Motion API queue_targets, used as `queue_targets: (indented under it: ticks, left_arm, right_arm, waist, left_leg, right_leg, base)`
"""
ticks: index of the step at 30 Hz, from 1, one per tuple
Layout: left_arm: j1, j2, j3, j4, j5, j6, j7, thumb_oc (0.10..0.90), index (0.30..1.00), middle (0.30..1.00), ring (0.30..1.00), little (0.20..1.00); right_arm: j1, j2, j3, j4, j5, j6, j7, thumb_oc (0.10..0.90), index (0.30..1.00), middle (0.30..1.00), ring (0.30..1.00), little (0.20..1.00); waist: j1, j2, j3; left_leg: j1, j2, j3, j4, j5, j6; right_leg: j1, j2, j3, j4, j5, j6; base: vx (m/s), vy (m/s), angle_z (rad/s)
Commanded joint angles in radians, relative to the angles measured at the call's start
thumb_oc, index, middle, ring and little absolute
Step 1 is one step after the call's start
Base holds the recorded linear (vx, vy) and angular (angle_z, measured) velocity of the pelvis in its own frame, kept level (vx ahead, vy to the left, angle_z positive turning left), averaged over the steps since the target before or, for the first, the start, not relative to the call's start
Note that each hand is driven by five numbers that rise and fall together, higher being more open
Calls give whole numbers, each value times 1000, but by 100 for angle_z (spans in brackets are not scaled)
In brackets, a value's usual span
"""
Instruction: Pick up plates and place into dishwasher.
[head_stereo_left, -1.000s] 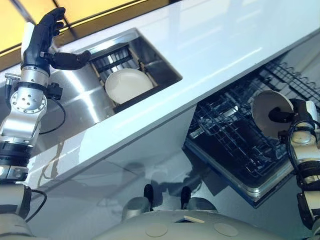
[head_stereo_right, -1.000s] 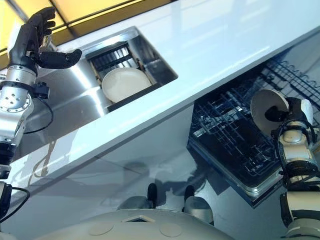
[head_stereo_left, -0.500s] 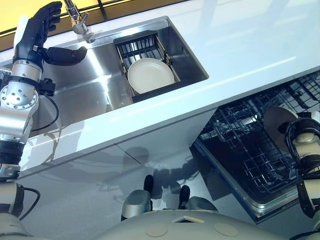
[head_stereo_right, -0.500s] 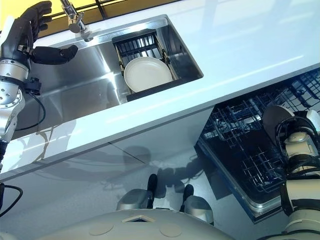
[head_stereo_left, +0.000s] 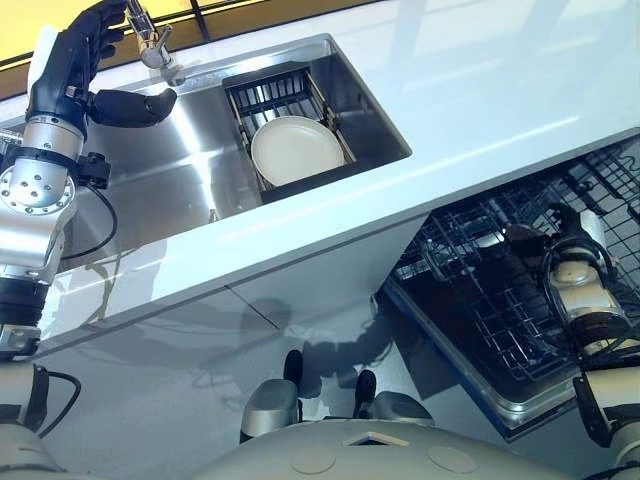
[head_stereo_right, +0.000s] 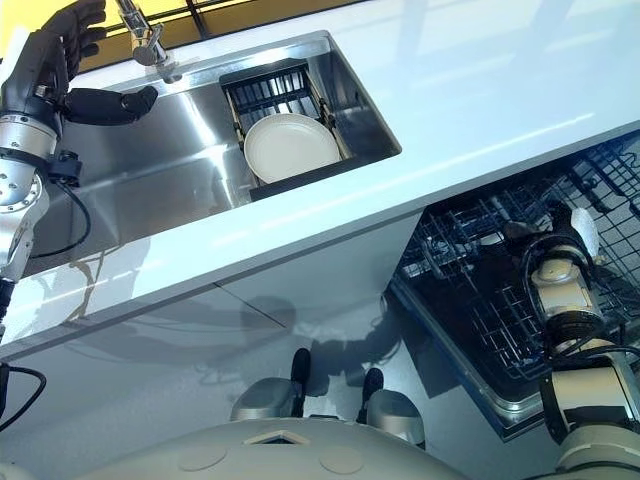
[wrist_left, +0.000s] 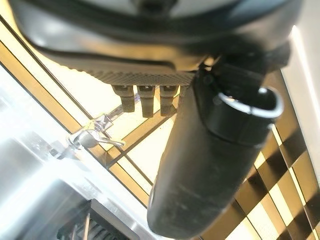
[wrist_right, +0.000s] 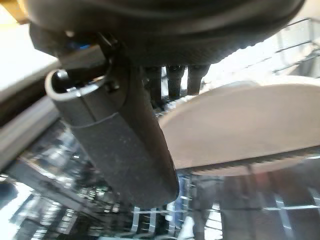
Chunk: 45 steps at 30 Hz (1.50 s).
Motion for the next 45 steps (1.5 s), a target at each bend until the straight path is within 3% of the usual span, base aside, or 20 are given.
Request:
queue_targets:
  ticks: [1, 11, 18, 23, 25, 30, 32, 36, 45]
  left_arm:
    - [-86, 47, 92, -24, 25, -87, 27, 800, 900, 900, 900, 900]
    - [-35, 46, 131, -33, 74, -86, 9, 800, 900, 900, 900, 900]
    - [-11, 66, 142, -27, 135, 5, -106, 800, 900, 900, 900, 900]
    - [-37, 85, 116, 50, 187, 86, -200, 800, 900, 900, 900, 900]
    - [-65, 91, 89, 111, 213, 116, -232, 800, 900, 900, 900, 900]
    - [-99, 92, 37, 201, 243, 206, -339, 800, 900, 900, 900, 900]
    - [-125, 110, -13, 260, 269, 289, -428, 800, 900, 900, 900, 900]
    - [-140, 124, -75, 340, 293, 363, -499, 800, 900, 900, 900, 900]
    - [-178, 110, -135, 434, 361, 416, -501, 800, 900, 900, 900, 900]
  right_arm:
    - [-3, -134, -22, -116, -60, -102, -73, 800, 900, 900, 900, 900]
    - [46, -176, -112, -276, -78, -144, -97, 800, 900, 900, 900, 900]
    - [121, -193, -198, -502, -123, -237, -52, 800, 900, 900, 900, 900]
    - [164, -150, -223, -671, -7, -337, 7, 800, 900, 900, 900, 900]
    - [177, -102, -221, -718, 100, -371, 60, 800, 900, 900, 900, 900]
    - [222, -12, -211, -767, 223, -381, 120, 800, 900, 900, 900, 900]
    - [265, 14, -206, -800, 241, -363, 152, 800, 900, 900, 900, 900]
    - [314, 17, -194, -820, 267, -360, 185, 800, 900, 900, 900, 900]
    - [370, 39, -165, -847, 318, -368, 231, 800, 900, 900, 900, 900]
  waist:
    - [-32, 12, -135]
    - [-68, 11, -162]
    - [-108, 18, -178]
    - [-144, 28, -183]
    - [-160, 34, -184]
    - [-184, 45, -184]
    - [-204, 53, -183]
    - [-228, 59, -179]
    - [-270, 58, -168]
  left_leg:
    - [-74, 6, 72, 66, -71, -35]
    - [-39, -10, 108, 34, -86, -12]
    - [-13, -25, 130, 4, -91, 6]
    - [-5, -41, 153, -1, -100, 19]
    - [-1, -52, 169, -4, -107, 23]
    - [0, -62, 202, -8, -114, 32]
    - [1, -67, 229, -10, -120, 39]
    - [5, -74, 262, -12, -128, 51]
    - [14, -84, 305, -10, -146, 70]
  right_leg:
    - [-44, 27, 26, 182, -155, 23]
    - [-59, 20, 55, 173, -143, 41]
    - [-89, 18, 93, 171, -124, 65]
    - [-108, 24, 130, 144, -91, 82]
    - [-117, 24, 138, 122, -69, 93]
    - [-131, 21, 147, 104, -47, 109]
    - [-143, 19, 153, 101, -39, 118]
    - [-153, 16, 162, 96, -28, 128]
    - [-171, 12, 185, 102, -22, 140]
  base:
    - [-20, 37, -11]
    - [-37, 75, -18]
    - [-51, 92, -25]
    - [-58, 105, -30]
    - [-61, 130, -36]
    - [-30, 108, -39]
    - [-14, 141, -32]
    - [5, 105, -31]
    - [25, 59, -16]
